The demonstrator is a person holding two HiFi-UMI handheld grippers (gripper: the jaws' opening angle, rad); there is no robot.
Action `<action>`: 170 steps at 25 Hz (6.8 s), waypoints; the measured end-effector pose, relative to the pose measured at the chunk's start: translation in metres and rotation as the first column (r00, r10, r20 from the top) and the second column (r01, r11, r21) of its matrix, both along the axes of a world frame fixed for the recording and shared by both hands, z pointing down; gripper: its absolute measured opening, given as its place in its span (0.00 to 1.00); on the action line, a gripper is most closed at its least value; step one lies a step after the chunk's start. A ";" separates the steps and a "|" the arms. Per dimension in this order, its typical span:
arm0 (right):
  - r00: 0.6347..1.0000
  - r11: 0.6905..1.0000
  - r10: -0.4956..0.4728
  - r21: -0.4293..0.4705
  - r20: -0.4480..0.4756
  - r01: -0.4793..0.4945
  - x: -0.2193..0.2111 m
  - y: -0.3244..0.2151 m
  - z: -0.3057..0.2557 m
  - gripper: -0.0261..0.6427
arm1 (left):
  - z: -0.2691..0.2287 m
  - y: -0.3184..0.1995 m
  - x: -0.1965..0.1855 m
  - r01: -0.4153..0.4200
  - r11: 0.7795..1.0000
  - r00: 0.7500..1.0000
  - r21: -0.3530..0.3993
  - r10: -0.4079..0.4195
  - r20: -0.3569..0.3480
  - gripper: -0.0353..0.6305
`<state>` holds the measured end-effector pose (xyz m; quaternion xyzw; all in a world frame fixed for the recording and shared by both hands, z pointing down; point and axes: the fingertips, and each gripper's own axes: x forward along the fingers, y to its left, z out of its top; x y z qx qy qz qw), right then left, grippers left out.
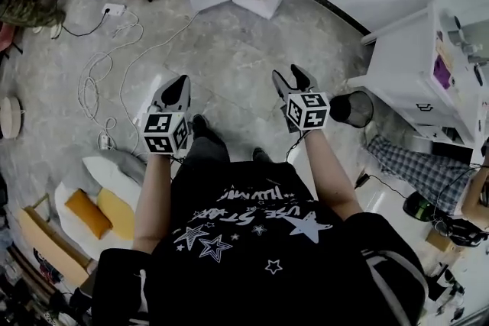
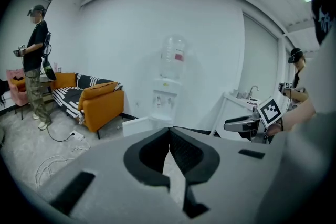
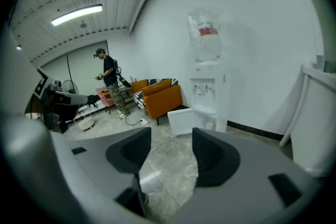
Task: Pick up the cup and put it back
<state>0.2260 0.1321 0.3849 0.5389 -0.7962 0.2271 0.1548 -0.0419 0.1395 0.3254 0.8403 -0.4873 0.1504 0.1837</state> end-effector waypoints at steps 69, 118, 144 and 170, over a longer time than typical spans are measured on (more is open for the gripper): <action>0.837 0.864 0.442 -0.099 -0.321 -0.494 0.086 -0.632 0.631 0.11 | 0.581 -0.561 0.051 -0.248 0.967 0.968 0.060 0.250 -0.032 0.07; 0.925 0.953 0.302 0.073 -0.231 -0.293 -0.101 -0.144 -0.025 0.10 | 0.001 -0.180 -0.060 -0.250 0.966 0.953 0.061 0.257 -0.162 0.07; 0.967 0.963 0.236 0.154 -0.097 -0.220 0.022 0.088 -0.084 0.10 | -0.055 0.053 0.085 -0.181 0.976 0.972 0.122 0.196 -0.127 0.07; 0.973 0.967 0.210 0.169 -0.100 -0.191 -0.063 -0.035 -0.083 0.10 | -0.046 -0.040 -0.039 -0.103 0.987 0.988 0.121 0.116 -0.106 0.07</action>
